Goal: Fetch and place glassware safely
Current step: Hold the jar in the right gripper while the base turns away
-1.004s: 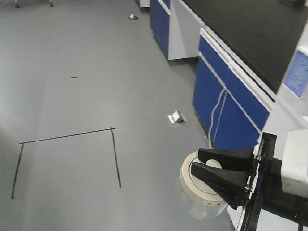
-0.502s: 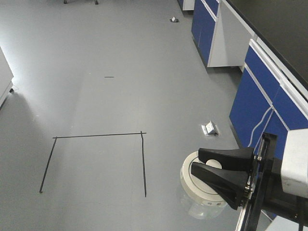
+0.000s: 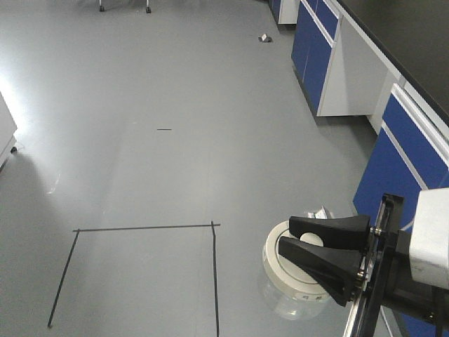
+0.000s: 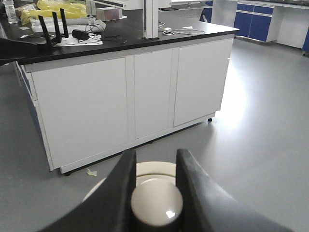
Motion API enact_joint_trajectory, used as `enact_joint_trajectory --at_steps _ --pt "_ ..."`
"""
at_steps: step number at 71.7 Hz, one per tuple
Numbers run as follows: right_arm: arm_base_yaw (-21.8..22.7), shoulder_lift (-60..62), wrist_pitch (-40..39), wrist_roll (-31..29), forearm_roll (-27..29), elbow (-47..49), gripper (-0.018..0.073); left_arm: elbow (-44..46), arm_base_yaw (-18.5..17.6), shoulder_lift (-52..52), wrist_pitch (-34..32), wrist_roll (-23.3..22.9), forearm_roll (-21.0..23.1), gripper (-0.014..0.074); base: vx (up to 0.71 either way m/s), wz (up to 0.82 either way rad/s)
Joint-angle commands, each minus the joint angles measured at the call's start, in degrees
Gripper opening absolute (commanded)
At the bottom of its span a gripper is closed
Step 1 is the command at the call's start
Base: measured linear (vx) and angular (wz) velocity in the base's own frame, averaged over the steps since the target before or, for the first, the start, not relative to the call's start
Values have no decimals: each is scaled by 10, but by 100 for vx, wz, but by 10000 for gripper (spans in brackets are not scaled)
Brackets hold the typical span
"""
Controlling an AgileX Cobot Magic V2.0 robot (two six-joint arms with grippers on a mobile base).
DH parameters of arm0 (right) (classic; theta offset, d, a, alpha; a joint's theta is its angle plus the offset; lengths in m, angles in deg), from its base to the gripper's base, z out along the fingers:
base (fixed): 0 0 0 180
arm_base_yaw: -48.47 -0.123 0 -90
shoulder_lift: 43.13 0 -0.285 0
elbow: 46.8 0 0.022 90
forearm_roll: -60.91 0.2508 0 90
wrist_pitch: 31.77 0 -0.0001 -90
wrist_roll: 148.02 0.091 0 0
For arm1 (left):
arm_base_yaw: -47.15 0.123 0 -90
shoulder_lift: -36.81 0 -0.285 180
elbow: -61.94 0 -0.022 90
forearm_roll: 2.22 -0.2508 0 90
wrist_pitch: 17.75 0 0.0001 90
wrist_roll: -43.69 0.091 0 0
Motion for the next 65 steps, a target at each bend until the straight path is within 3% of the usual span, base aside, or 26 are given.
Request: enact_joint_trajectory --at_steps 1,65 --pt "3 7 -24 -5 35 15 -1 15 0 6 -37 -4 -2 -7 44 1" --pt "3 7 -24 -5 35 15 -1 15 0 6 -37 -4 -2 -7 54 13"
